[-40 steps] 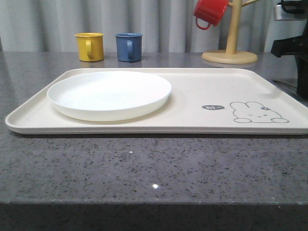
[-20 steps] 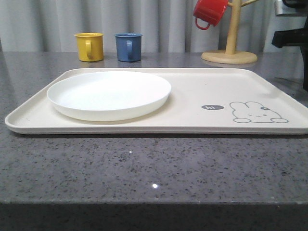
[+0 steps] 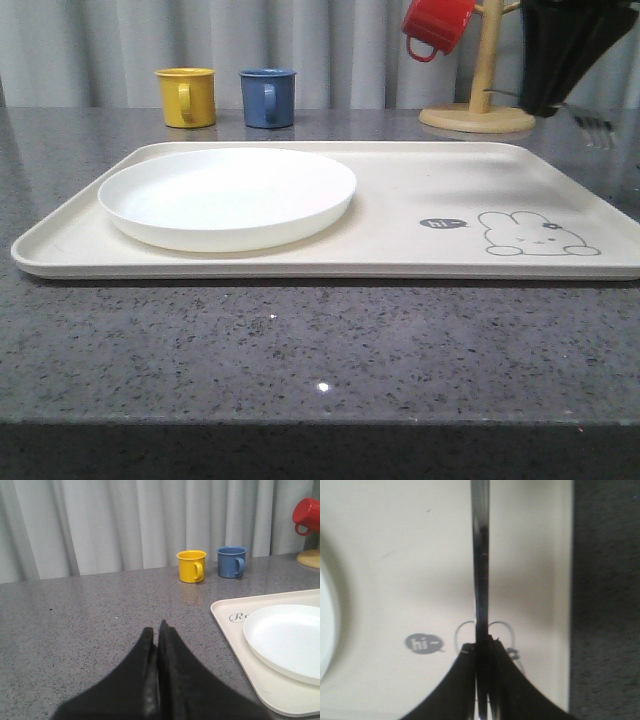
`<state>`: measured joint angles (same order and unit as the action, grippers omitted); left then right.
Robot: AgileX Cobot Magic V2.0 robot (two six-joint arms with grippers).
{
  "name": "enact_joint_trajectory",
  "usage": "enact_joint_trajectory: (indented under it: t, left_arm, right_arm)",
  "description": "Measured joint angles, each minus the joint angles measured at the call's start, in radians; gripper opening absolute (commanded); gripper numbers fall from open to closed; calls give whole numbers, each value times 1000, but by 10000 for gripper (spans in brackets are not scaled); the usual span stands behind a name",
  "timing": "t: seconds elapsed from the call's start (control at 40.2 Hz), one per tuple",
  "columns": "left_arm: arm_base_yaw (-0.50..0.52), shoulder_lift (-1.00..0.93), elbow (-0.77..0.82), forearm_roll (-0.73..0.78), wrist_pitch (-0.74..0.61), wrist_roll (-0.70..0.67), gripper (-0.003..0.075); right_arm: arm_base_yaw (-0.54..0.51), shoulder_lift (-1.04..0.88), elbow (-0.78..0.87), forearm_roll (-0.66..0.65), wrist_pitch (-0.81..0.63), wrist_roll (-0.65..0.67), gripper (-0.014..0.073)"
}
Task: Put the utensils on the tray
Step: 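Place the fork on the tray beside the plate, open right gripper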
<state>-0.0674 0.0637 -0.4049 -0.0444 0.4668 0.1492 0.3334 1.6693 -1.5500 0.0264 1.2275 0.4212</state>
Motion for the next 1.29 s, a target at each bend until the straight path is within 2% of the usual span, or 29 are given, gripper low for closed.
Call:
enact_joint_trajectory:
  t: [0.174, 0.299, 0.796, 1.294]
  left_arm:
    - [0, 0, 0, 0, 0, 0, -18]
    - [0, 0, 0, 0, 0, 0, -18]
    - [0, 0, 0, 0, 0, 0, -18]
    - [0, 0, 0, 0, 0, 0, -18]
  right_arm:
    - [100, 53, -2, 1, 2, 96, 6]
    - [127, 101, -13, 8, 5, 111, 3]
    - [132, 236, -138, 18, -43, 119, 3]
    - [142, 276, -148, 21, -54, 119, 16]
